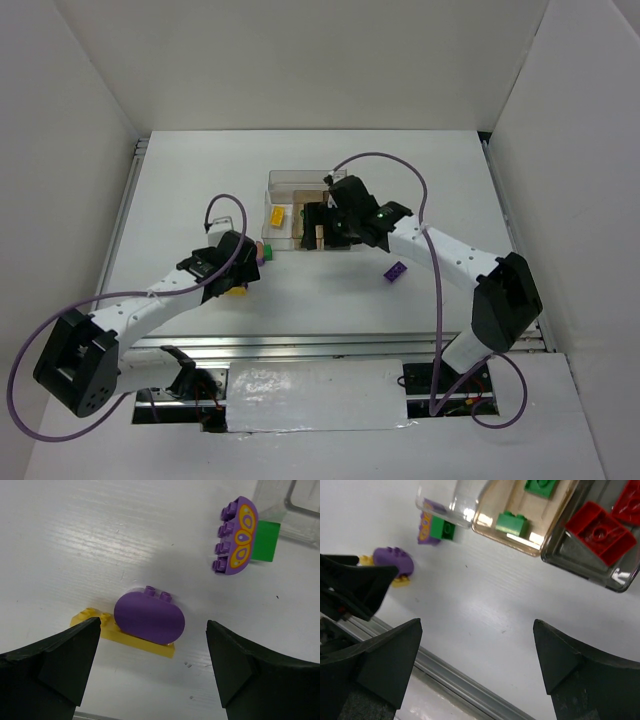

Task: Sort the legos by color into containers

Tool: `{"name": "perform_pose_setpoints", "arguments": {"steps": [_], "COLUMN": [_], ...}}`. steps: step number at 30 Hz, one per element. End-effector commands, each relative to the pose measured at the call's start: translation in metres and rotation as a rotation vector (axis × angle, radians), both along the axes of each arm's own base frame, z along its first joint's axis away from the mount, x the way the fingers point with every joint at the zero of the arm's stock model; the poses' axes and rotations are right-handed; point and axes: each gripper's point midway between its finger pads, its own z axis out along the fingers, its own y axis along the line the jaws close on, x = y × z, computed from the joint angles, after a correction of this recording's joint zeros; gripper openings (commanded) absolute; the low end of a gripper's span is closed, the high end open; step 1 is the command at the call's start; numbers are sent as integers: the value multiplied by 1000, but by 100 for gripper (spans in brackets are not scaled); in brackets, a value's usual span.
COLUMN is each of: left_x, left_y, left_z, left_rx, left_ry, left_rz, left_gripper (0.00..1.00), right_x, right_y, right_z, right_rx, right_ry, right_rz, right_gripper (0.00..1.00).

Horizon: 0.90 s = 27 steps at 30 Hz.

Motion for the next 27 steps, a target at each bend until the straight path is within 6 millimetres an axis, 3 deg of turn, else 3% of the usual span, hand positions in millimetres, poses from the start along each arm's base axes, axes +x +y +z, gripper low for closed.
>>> {"name": "perform_pose_setpoints", "arguments": {"steps": [1,5,8,17,20,27], "left_x": [13,18,18,13,8,1], "left_y": [-8,-8,-5,-11,-11,-12], "left_z": [4,4,-9,-26,-30,-39], "left_rx": [-11,-8,-32,-52,-63,-64], "left_ry": [-48,-35,26,114,126,162], "left_rz": [-59,-94,-67,-72,-71,-77], "left_gripper": [99,99,100,99,96,72], "right_x": [-3,-10,-15,-26,-29,-35], "right_y": [8,10,12,8,6,6], "right_z": [1,-11,-12,10,20,34], "right_rx": [40,50,48,84,100,141], "right_ry": [-31,-5,2,-44,-61,-82], "right_rz": [47,68,83,94,93,99], "right_gripper": [100,100,99,99,99,100]}}
